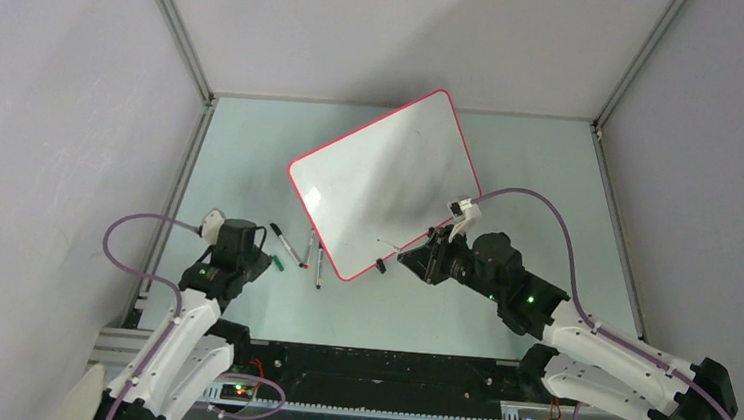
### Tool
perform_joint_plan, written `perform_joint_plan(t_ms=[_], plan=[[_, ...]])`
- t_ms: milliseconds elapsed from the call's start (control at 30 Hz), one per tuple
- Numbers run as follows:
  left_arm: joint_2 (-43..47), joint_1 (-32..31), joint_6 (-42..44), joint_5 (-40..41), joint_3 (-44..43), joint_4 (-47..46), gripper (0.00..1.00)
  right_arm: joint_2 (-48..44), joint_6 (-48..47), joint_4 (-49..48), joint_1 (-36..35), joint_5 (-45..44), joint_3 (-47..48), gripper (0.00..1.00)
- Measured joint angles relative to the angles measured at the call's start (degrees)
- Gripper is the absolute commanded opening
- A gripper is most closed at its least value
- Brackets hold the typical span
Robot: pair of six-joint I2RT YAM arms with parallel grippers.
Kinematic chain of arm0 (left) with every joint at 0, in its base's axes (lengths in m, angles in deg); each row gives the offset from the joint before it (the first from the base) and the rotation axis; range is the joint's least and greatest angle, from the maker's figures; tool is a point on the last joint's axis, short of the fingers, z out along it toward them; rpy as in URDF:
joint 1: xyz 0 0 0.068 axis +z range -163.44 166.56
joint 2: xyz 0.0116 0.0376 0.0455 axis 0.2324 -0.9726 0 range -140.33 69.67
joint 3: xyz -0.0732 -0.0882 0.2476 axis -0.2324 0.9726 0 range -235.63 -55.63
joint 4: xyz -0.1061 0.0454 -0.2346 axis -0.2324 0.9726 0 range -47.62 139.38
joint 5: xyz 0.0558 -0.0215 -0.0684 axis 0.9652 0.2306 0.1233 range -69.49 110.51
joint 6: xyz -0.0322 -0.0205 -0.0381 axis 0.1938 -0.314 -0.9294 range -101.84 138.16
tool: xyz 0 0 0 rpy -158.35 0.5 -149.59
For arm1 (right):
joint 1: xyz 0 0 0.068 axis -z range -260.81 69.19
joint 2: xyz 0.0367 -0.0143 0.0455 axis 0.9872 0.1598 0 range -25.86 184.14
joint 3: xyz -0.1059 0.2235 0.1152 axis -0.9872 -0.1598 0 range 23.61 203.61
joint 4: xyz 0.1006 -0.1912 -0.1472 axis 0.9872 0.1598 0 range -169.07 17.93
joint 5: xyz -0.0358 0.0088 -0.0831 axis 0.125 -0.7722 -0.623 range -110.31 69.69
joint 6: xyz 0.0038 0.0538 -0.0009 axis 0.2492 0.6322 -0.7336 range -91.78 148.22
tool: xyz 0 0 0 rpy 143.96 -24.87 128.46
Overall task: Write a sentence on the whiteboard
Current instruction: Place the pen cap at the center of the board.
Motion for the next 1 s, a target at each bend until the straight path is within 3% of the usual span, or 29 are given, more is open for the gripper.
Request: perform_joint_plan(t_ms=[100, 167, 200, 267, 367, 467, 833, 1000], plan=[[-1.1, 0.0, 3.0, -2.6, 0.0, -1.8, 0.32, 0.2, -0.3, 0.2, 0.0, 1.0, 0.0, 0.00], [0.4, 0.1, 6.2, -6.3, 0.1, -3.8, 0.63, 0.2, -0.6, 0.3, 0.3, 2.0, 0.0, 0.00], [2.1, 0.0, 7.6, -8.4, 0.4, -5.3, 0.90, 0.2, -0.7, 0.5, 0.5, 2.6, 0.0, 0.00], [7.4, -1.1, 10.1, -13.0, 1.7, -9.3, 0.98, 0.3, -1.0, 1.3, 1.5, 4.4, 0.0, 0.00], [15.4, -6.9, 12.3, -15.9, 2.6, -14.2, 0.99, 0.8, -1.6, 4.7, 3.9, 7.2, 0.7, 0.00], [17.6, -15.5, 17.1, -16.6, 0.6, -18.9, 0.99, 2.1, -2.2, 9.2, 5.8, 9.3, 2.7, 0.00], [8.9, -34.4, 38.5, -14.9, -2.0, -36.2, 0.99, 6.8, -6.1, 25.7, 7.0, 14.4, 17.9, 0.00], [5.4, -44.4, 55.6, -14.5, -2.8, -39.2, 0.86, 8.4, -6.9, 31.2, 7.3, 15.7, 20.2, 0.00]])
